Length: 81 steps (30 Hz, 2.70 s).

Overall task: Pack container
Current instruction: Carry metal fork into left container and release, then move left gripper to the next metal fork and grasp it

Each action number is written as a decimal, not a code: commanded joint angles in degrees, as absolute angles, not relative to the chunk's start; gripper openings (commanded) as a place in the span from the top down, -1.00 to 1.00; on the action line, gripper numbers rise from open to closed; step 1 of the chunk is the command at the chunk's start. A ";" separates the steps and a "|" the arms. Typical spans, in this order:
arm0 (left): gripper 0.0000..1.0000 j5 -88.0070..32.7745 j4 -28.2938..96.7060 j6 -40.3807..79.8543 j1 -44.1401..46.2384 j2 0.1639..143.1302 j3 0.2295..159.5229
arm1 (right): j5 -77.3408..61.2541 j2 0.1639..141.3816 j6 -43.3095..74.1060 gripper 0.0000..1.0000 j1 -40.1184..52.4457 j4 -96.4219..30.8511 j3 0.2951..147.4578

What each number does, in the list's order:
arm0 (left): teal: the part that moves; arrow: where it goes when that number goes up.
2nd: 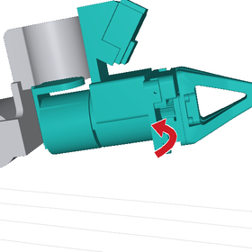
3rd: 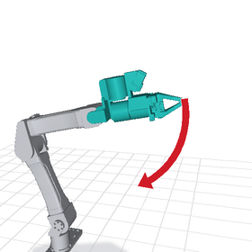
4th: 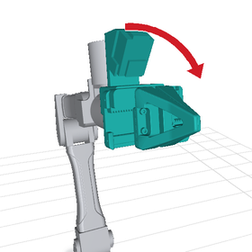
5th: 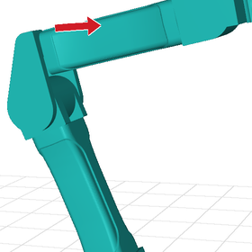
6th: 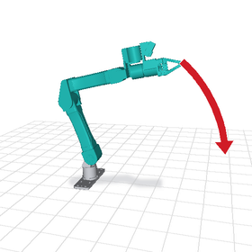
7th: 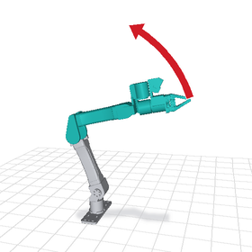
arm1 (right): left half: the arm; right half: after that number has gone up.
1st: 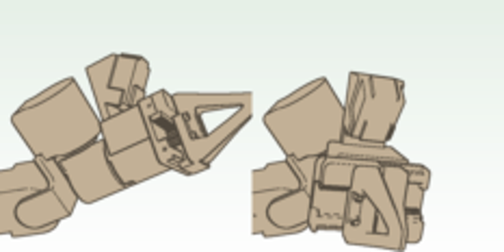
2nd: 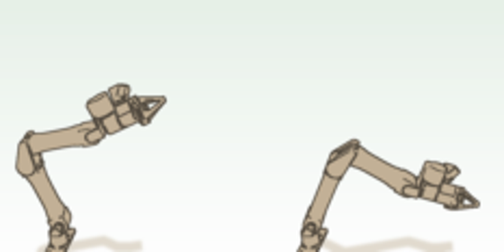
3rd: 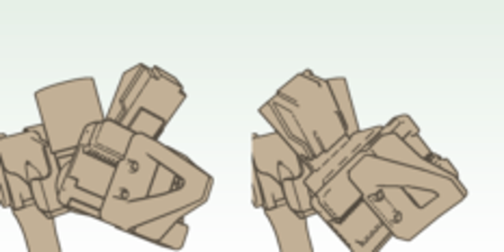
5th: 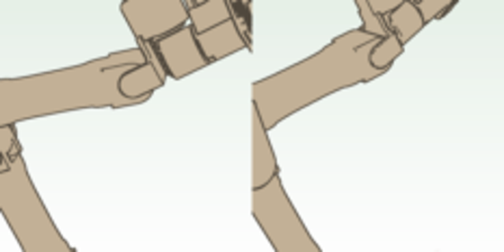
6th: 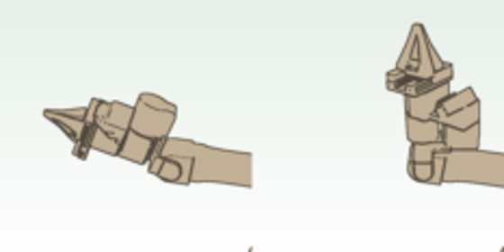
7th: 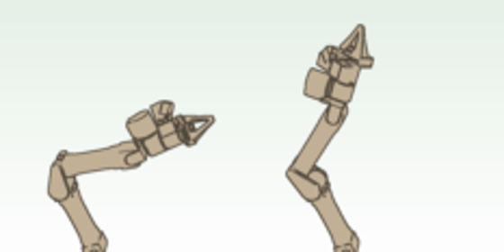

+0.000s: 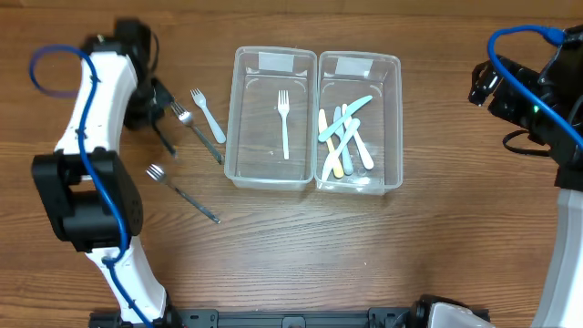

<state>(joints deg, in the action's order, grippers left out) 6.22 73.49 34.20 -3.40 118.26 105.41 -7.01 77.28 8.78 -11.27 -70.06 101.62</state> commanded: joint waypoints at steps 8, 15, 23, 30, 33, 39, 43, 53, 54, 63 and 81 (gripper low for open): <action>0.92 -1.80 83.99 16.82 13.41 118.10 129.08 | -6.20 77.08 8.95 -1.00 -11.38 -69.80 101.97; 0.92 -0.67 72.16 18.35 23.14 119.15 120.53 | -6.20 77.08 8.95 -1.00 -11.38 -69.80 101.97; 0.92 -4.99 67.26 21.43 24.27 121.71 115.66 | -6.20 77.08 8.97 -1.00 -11.38 -69.80 101.97; -0.27 -9.45 72.97 19.86 22.90 121.05 121.23 | -6.20 77.08 8.95 -1.00 -11.38 -69.80 101.97; -0.55 -8.16 79.53 17.96 21.21 121.05 125.86 | -6.20 77.08 8.95 -1.00 -11.38 -69.80 101.97; -0.75 -0.78 92.51 17.50 16.08 121.05 130.54 | -6.20 77.08 8.95 -1.00 -11.38 -69.80 101.97; -0.77 -0.69 96.84 15.84 11.99 121.05 129.82 | -6.20 77.08 8.97 -1.00 -11.38 -69.80 101.97; -0.85 -1.02 92.77 35.68 5.04 121.08 116.86 | -6.20 77.08 8.95 -1.00 -11.38 -69.80 101.97; -0.82 -1.04 90.61 35.14 5.04 121.08 114.52 | -6.20 77.08 8.95 -1.00 -11.38 -69.80 101.97; -0.29 -4.93 71.40 37.69 5.28 121.08 100.55 | -6.20 77.08 8.95 -1.00 -11.38 -69.80 101.97; -0.08 1.93 62.35 48.66 5.28 121.08 96.20 | -6.20 77.08 8.95 -1.00 -11.38 -69.80 101.97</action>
